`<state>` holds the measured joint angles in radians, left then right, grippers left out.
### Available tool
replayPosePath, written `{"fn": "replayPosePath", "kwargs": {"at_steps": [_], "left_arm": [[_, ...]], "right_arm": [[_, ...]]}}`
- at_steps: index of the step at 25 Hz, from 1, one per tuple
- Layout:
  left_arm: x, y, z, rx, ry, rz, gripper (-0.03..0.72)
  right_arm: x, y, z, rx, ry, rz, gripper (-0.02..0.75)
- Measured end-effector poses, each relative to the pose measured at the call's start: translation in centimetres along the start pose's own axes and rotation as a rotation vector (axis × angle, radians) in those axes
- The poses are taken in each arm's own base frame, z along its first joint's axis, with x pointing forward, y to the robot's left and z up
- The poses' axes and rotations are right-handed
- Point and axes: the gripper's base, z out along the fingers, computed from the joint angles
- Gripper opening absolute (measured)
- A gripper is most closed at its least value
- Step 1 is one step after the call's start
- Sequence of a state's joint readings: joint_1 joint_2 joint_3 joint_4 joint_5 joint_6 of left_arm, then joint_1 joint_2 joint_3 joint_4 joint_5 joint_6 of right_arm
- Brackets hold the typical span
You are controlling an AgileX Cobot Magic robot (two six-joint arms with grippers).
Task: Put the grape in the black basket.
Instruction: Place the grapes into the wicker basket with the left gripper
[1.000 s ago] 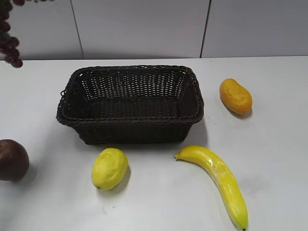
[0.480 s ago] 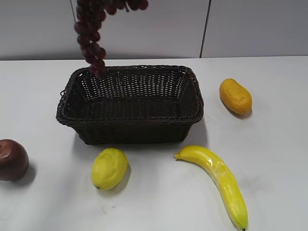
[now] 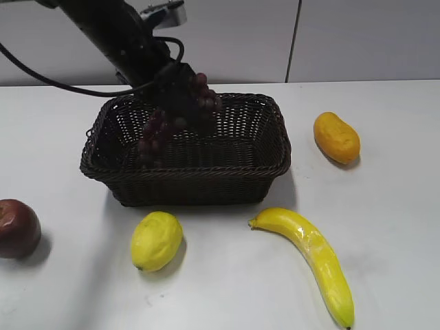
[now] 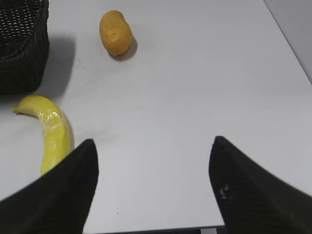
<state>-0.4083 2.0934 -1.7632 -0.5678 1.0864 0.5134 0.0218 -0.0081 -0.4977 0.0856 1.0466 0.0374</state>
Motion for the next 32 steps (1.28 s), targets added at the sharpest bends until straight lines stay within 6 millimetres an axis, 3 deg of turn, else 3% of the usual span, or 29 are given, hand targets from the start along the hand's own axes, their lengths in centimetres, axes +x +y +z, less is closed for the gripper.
{"fn": "replayPosePath", "kwargs": {"at_steps": [9, 12, 15, 20, 24, 27, 32], "left_arm": [[0.3, 0.5, 1.0, 0.008, 0.031, -0.010, 0.356], [0.2, 0.3, 0.6, 0.006, 0.021, -0.006, 0.558], [-0.2, -0.5, -0.8, 0.006, -0.014, 0.006, 0.612], [-1.1, -2.8, -5.1, 0.000, -0.091, 0.051, 0.605], [-1.2, -5.3, -10.2, -0.052, -0.139, 0.078, 0.587], [-0.6, -6.6, -14.4, -0.187, -0.185, 0.101, 0.577], [1.3, -5.5, -20.1, -0.413, -0.246, 0.025, 0.575]], "right_arm": [[0.0, 0.0, 0.0, 0.000, 0.000, 0.000, 0.538], [0.0, 0.0, 0.0, 0.000, 0.000, 0.000, 0.538], [0.0, 0.0, 0.0, 0.000, 0.000, 0.000, 0.538], [0.0, 0.0, 0.0, 0.000, 0.000, 0.000, 0.538], [0.0, 0.0, 0.0, 0.000, 0.000, 0.000, 0.538], [0.0, 0.0, 0.0, 0.000, 0.000, 0.000, 0.538], [0.0, 0.0, 0.0, 0.000, 0.000, 0.000, 0.538]]}}
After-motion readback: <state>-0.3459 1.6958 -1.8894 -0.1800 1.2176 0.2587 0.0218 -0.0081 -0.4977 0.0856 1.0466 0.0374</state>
